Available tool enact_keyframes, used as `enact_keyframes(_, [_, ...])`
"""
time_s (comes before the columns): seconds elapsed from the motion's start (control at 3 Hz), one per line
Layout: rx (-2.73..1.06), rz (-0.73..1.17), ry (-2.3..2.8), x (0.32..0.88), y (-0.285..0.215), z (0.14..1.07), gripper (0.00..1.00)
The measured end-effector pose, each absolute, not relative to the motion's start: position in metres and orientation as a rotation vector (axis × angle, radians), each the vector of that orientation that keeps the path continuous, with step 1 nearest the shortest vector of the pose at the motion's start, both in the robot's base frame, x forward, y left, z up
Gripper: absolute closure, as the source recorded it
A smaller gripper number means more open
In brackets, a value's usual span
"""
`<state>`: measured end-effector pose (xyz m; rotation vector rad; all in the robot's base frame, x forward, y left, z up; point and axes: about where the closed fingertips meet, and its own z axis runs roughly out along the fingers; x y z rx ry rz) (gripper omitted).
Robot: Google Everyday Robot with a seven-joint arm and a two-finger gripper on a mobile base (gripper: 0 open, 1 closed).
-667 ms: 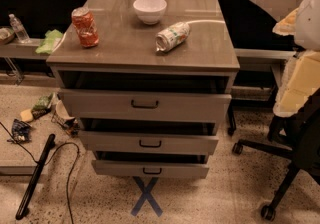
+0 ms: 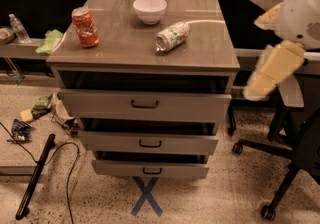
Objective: Move coke can near white bowl
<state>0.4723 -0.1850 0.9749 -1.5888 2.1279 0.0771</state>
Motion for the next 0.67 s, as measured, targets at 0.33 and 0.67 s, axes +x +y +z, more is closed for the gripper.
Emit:
enact_keyframes(0.33, [-1.415, 0.314, 2.018, 0.514, -0.125, 0.971, 0.0])
enact_keyframes(0.67, [-1.283, 0.459, 1.934, 0.545, -0.054, 0.972, 0.0])
